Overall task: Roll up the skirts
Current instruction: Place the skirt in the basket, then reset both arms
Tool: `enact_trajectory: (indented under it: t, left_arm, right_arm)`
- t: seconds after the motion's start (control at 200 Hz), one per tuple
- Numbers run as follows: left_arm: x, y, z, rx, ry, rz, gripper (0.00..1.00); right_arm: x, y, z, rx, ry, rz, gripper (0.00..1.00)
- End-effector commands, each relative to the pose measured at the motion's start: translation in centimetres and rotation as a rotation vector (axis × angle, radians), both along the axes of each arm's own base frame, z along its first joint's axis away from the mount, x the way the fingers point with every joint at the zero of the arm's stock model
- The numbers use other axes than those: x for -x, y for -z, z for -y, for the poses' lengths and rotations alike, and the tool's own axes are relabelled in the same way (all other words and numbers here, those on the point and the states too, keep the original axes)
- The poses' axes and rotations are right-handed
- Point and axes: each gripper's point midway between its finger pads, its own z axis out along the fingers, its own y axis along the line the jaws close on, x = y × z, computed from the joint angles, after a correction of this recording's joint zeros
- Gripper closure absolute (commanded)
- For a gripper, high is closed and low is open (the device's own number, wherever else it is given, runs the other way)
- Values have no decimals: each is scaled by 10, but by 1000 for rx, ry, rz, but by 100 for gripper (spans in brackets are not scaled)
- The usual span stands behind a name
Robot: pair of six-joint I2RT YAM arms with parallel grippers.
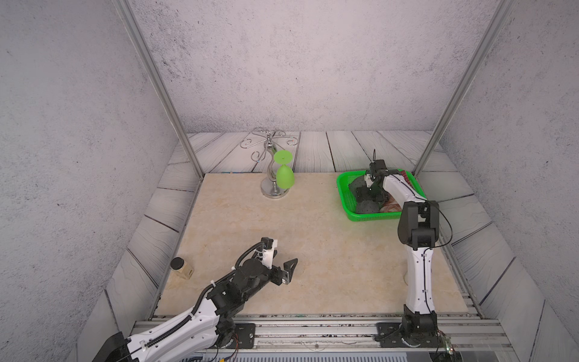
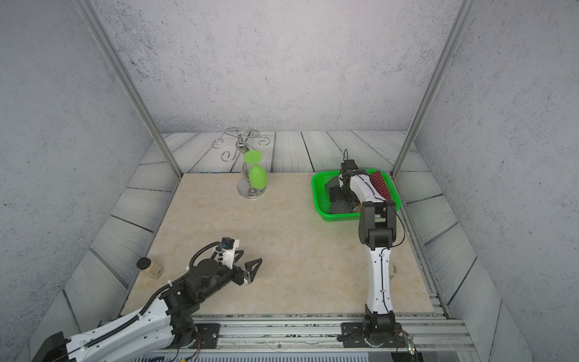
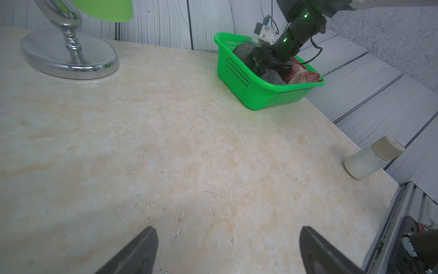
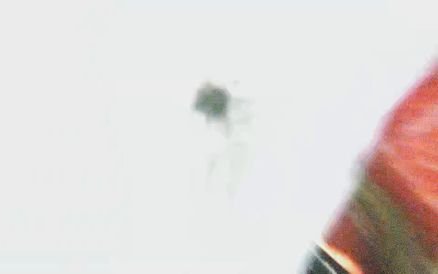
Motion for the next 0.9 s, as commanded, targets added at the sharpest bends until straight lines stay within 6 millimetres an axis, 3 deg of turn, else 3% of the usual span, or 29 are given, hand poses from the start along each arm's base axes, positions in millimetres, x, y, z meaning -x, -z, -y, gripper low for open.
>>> enact_trajectory:
  t: [0.0, 0.08, 0.19, 0.36, 0.475, 0.48, 0.57, 0.65, 0.781, 0.896]
  left_arm:
    - [-5, -7, -10, -36, -46, 52, 4]
    - [-7, -10, -17, -53, -75, 75, 4]
    - [-11, -16, -27, -79, -118, 109, 4]
    - [-26, -34, -45, -111, -242, 183, 1]
    - [-46, -47, -57, -131, -375, 264, 1]
    - [-47, -48, -57, -134, -381, 266, 1]
    - [-68, -52, -63, -224, -467, 281, 1]
    - [-89, -55, -70, -320, -535, 293, 1]
    - [-117, -50, -86, -375, -606, 279, 1]
    - [-130, -36, -125, -368, -743, 199, 1]
  right_arm:
    - [-10, -115, -5, -62, -3, 272, 1]
    - [-3, -145, -7, -84, 1, 344, 1]
    - [13, -171, -11, -111, 2, 406, 1]
    - [60, -178, 7, -85, 96, 535, 1]
    - [109, -151, 30, -69, 238, 674, 1]
    - [111, -156, 30, -75, 239, 697, 1]
    - [147, -142, 27, -55, 139, 842, 1]
    - [175, -128, 53, 51, 229, 861, 1]
    - [188, -100, 54, 67, 213, 849, 1]
    - [195, -77, 70, 142, 280, 828, 1]
